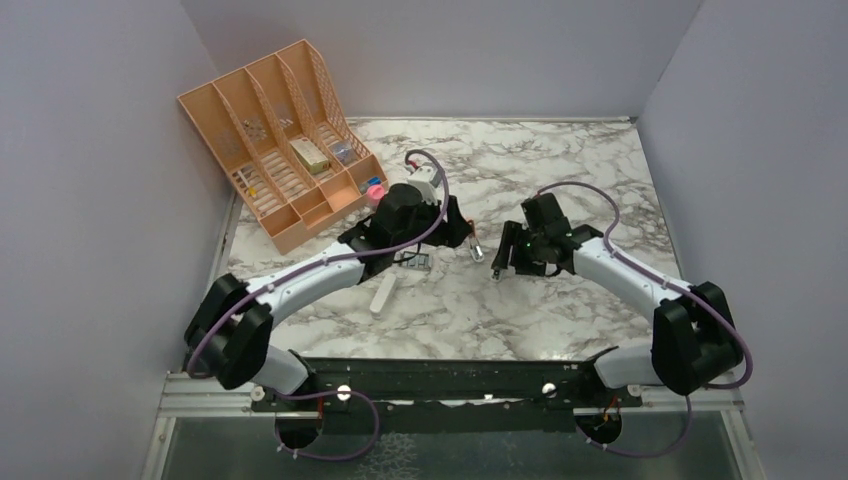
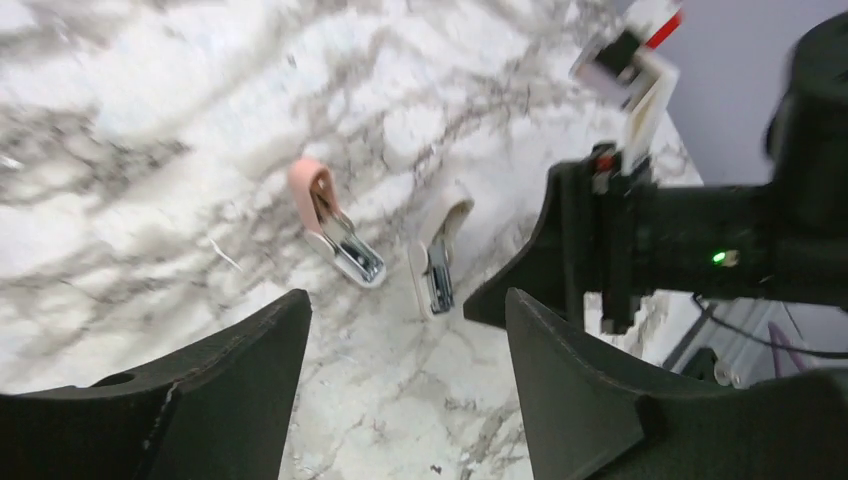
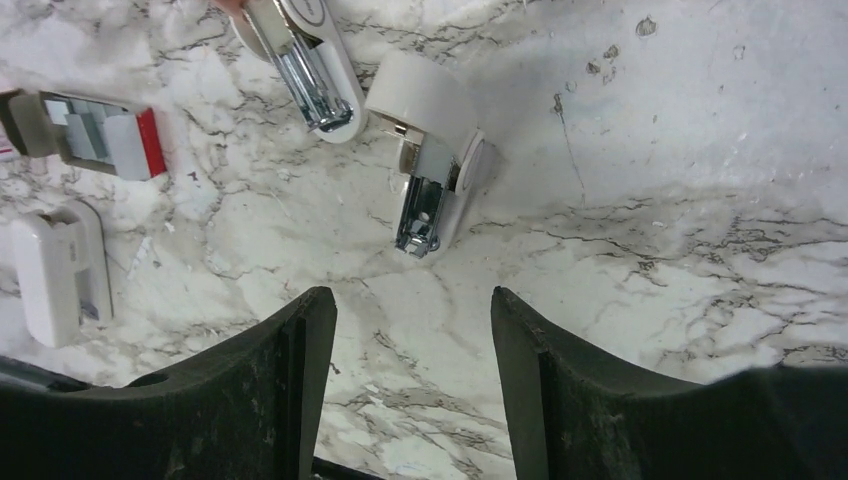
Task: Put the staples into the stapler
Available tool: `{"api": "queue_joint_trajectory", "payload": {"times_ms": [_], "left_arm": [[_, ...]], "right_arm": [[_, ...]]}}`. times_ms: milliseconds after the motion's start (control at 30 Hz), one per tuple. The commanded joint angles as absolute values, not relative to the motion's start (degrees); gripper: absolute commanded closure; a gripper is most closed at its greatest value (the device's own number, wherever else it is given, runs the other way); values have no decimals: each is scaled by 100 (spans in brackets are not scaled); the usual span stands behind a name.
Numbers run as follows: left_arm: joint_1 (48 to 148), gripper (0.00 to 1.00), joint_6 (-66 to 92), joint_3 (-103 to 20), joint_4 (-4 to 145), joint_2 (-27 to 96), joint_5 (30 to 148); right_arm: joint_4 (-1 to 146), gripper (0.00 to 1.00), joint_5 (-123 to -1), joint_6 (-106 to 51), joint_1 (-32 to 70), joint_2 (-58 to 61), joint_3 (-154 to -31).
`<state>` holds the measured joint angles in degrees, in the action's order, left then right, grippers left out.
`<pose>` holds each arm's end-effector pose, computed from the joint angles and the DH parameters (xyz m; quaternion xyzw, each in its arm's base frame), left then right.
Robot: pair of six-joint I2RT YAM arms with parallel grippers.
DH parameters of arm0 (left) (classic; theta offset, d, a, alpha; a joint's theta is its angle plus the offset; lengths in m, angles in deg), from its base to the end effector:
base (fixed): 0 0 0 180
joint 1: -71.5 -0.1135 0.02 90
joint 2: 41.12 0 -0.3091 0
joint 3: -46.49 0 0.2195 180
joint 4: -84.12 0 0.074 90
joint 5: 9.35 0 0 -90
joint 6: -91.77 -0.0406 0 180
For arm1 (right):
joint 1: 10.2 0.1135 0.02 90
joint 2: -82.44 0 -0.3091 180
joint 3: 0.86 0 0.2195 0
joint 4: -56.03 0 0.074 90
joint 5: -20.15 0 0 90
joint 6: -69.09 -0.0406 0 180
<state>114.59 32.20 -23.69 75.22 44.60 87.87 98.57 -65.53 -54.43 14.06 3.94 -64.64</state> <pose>0.2247 -0.2172 0.3157 0.1264 0.8302 -0.3658 0.4012 0.2108 0.0984 0.2643 0.0668 0.9565 0.1677 0.2291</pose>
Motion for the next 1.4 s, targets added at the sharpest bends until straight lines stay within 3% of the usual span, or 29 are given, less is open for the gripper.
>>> {"api": "queue_joint_trajectory", "payload": {"times_ms": [0,400,600,900,1367], "left_arm": [[11450,25,2517,-2424,7131,3731,7565],[11447,15,2608,-2207,6893,3362,6976],[11441,1,2757,-2176,6449,3327,6527],[11380,1,2879,-2081,6198,3317,6345],[11301,1,2960,-2107,5933,3339,6366]], "right_arm": [[9901,37,-6961,-5760,1657,378,-6398],[9732,37,-7577,-6094,2175,-425,-6579],[9787,49,-7885,-6170,2240,-853,-6794],[9593,68,-8765,-5679,2239,-1258,-7038],[8590,70,-8062,-4312,1658,-1843,-7505]]}}
